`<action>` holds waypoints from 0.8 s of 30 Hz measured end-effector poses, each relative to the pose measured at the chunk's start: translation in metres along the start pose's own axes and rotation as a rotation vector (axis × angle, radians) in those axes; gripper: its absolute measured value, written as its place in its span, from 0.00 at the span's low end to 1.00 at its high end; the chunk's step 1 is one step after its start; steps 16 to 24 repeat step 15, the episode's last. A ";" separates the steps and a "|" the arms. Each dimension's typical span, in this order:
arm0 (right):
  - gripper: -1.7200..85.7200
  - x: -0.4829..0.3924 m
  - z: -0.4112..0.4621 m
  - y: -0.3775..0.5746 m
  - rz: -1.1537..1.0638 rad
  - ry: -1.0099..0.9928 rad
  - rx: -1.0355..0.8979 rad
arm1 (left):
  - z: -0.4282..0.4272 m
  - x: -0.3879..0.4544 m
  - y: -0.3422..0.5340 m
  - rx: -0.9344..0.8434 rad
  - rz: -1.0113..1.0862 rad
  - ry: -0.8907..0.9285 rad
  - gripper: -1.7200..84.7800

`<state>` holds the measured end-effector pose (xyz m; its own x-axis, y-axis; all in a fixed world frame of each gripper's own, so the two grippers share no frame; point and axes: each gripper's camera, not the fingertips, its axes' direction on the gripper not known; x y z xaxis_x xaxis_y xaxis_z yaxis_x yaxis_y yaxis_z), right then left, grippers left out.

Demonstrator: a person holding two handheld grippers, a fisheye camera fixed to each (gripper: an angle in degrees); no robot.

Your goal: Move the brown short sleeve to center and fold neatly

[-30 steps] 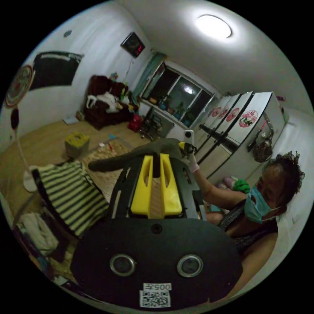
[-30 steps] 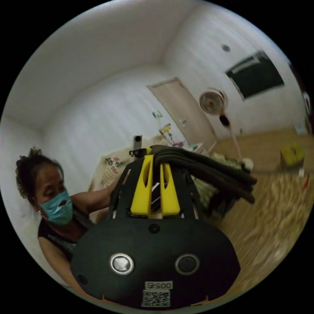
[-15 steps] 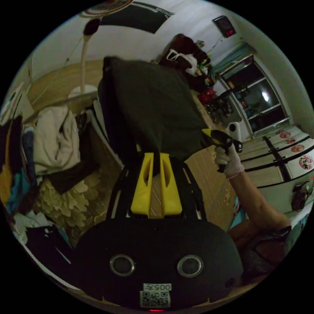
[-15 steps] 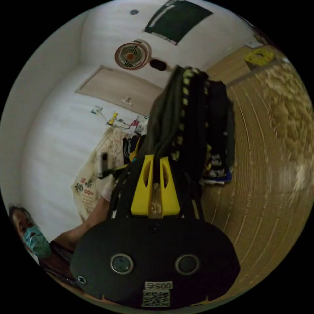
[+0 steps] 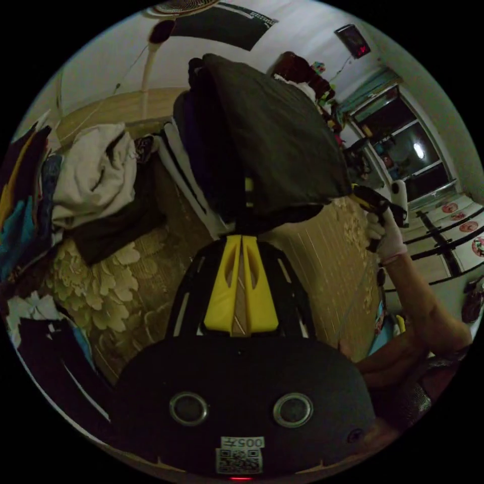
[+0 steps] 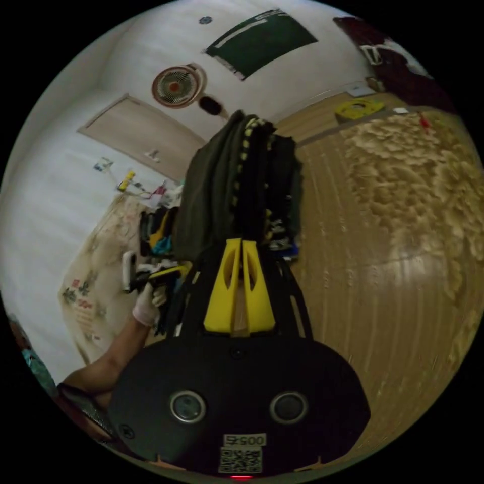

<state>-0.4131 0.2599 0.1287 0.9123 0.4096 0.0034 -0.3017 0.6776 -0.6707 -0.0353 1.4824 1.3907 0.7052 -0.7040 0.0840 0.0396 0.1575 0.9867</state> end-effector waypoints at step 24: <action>0.01 -0.173 0.225 0.061 -0.082 -0.158 -0.119 | -0.025 -0.095 0.335 0.120 0.143 -0.272 0.02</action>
